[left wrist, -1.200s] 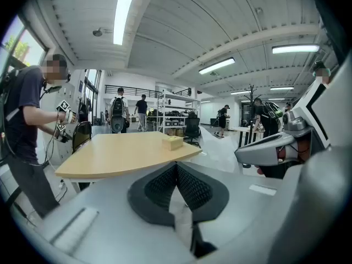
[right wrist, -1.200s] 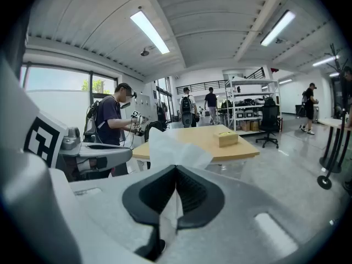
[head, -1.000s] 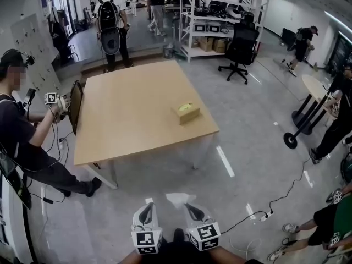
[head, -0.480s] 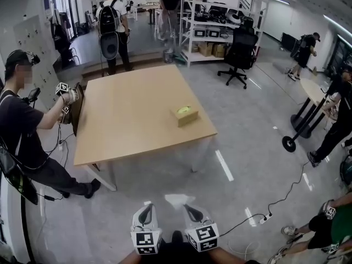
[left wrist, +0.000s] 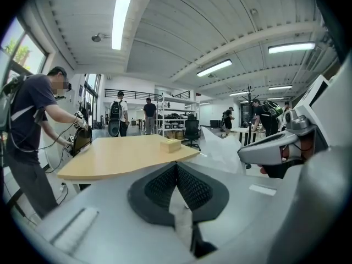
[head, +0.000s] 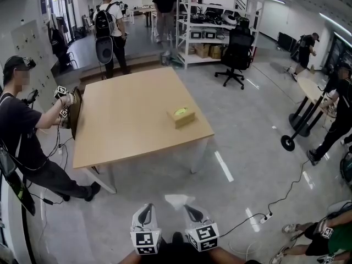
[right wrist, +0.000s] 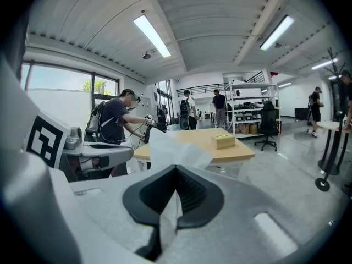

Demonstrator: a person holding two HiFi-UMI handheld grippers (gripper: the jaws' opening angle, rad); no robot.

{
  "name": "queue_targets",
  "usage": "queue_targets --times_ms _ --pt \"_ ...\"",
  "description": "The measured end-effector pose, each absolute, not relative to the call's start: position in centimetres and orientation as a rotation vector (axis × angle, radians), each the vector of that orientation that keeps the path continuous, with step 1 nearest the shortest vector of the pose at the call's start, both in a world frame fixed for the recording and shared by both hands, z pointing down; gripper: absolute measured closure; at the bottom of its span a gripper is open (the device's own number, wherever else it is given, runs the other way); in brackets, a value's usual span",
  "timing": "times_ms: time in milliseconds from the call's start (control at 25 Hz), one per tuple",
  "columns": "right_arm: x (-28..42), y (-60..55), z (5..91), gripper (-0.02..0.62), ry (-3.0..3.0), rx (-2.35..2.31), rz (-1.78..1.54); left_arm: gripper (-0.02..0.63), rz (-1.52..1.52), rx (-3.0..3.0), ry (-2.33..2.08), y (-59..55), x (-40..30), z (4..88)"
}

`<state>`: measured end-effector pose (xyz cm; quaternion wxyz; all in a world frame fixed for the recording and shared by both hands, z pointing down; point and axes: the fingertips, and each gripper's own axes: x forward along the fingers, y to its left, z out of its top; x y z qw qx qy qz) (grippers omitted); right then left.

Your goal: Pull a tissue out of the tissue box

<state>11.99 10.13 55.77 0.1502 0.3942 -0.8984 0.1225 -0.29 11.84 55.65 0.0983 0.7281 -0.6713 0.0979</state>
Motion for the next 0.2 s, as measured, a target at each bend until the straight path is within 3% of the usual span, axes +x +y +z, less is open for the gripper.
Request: queue_targets --times_ms 200 --pt "12.26 10.24 55.99 0.604 -2.581 1.13 0.354 0.588 0.292 2.16 -1.985 12.08 0.09 55.75"
